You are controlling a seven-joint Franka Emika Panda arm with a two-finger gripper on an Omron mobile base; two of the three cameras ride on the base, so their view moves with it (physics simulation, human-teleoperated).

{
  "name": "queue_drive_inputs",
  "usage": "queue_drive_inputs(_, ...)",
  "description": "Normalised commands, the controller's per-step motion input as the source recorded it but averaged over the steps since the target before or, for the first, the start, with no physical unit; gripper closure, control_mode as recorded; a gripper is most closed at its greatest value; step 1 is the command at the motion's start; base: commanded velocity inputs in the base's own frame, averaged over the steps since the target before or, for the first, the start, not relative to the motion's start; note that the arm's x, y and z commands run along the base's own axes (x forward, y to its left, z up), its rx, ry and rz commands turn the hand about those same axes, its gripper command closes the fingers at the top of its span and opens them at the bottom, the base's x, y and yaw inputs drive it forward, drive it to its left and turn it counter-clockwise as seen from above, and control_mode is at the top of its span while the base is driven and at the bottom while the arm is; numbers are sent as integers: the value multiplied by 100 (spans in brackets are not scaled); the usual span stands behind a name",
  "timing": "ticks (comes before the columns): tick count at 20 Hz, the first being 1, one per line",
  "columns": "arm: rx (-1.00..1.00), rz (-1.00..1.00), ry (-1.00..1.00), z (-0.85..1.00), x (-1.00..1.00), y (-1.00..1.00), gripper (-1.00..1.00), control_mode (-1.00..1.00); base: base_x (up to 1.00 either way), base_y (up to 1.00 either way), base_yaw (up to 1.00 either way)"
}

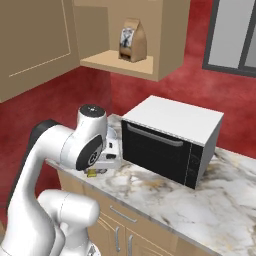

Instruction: Pick the egg and butter from the fridge and place them by the bowl for mixing.

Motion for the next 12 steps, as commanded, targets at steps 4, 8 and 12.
queue_drive_inputs(4,0,0,3,-20,43,-6,100,-100,0,0,0)
queue_drive_inputs(8,0,0,0,-28,22,-1,100,-100,0,0,0)
queue_drive_inputs(12,0,0,0,-25,28,2,100,-100,0,0,0)
